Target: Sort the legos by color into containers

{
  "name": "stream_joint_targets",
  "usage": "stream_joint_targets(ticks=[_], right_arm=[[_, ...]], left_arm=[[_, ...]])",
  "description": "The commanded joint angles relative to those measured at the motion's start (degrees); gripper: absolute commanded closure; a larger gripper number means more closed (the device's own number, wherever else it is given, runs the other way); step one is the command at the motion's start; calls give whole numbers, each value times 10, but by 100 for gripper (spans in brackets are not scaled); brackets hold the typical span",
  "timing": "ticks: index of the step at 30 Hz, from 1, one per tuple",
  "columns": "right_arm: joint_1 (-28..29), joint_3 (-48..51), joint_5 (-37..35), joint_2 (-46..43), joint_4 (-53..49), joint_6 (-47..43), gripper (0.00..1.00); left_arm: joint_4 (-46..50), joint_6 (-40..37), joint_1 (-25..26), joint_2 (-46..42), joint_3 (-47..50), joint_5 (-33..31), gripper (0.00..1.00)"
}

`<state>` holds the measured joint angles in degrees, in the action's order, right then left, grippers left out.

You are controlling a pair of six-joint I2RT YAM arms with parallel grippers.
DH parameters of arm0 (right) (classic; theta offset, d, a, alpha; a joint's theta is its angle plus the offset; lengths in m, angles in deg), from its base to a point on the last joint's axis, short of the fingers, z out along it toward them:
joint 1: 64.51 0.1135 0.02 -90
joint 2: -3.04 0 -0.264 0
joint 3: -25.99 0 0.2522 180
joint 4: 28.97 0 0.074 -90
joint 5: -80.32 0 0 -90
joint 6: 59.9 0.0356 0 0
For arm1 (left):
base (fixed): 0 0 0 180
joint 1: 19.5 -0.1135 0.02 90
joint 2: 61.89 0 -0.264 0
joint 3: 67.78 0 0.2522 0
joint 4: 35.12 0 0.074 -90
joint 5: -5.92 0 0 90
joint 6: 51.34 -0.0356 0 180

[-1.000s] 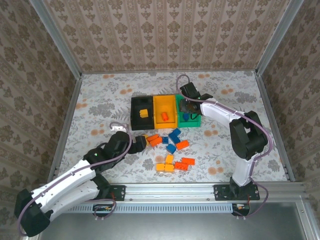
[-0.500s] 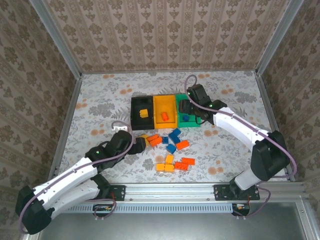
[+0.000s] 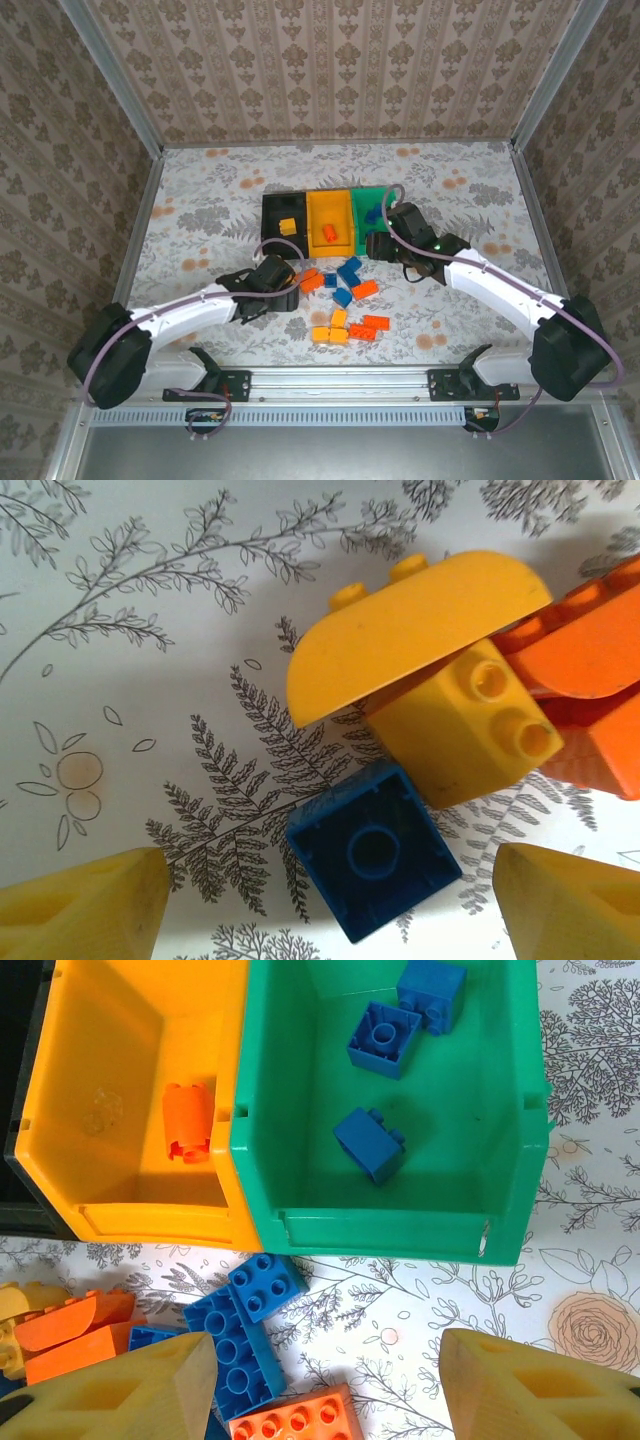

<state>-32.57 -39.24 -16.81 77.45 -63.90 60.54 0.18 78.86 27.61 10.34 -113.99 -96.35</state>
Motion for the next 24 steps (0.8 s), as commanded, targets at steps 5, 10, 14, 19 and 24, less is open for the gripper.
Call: stream_joint_targets(ticks=[5,10,14,19,24], right_arm=[[0,5,-21,-26,-1,9,37],[-1,5,-26,-32,-3,6,37],[-1,5,-29,-32,-2,6,37],[-1,6,-30,-32,-3,8,37],[-2,4,-34,-35,-4,7,37]], left_arm=[[-40,-32,1,64,-15,-12,22],[-57,-43,3,84,-18,-25,30],[-74,-57,3,94,-20,-23,35],[-67,-52,8,92,-20,-18,49],[-24,-37,26,53,-16,-29,56]])
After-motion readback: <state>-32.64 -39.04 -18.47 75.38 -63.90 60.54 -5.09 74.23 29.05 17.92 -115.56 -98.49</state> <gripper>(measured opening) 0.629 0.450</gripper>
